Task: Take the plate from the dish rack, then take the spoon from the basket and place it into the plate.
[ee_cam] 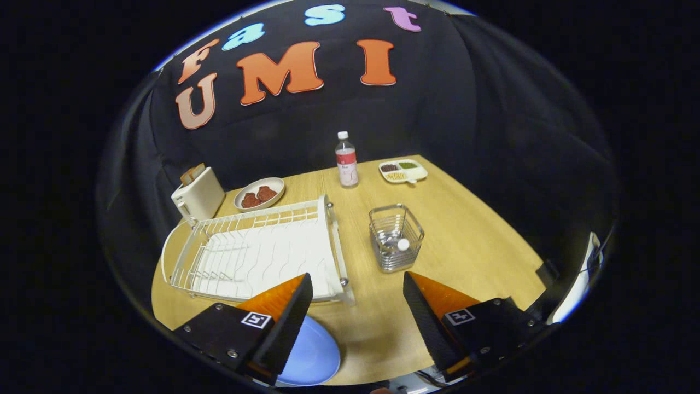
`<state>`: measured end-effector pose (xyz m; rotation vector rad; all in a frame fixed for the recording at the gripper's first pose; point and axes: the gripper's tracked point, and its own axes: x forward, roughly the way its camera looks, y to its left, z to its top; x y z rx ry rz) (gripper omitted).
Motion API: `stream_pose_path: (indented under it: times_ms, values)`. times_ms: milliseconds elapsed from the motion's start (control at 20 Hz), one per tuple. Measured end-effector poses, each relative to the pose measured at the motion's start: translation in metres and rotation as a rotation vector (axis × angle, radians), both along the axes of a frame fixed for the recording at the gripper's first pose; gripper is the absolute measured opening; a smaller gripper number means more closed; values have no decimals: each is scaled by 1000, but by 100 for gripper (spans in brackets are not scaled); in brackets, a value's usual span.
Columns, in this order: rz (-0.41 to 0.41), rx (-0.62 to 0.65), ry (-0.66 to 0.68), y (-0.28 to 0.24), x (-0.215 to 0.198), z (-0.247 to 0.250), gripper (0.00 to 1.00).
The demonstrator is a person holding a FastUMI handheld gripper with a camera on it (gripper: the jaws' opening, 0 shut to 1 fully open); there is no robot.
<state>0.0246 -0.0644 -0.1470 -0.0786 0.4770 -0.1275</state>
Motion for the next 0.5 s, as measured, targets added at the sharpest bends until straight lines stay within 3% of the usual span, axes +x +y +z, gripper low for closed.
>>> stream_pose_path:
  times_ms: [250, 350, 450, 500]
  values:
    - [-31, -116, -53, -34, 35, 8, 99]
    - [-2, -136, -51, -33, 46, 3, 99]
    - [9, -159, -28, -35, 52, -7, 82]
    - [8, -167, -11, -36, 53, -12, 65]
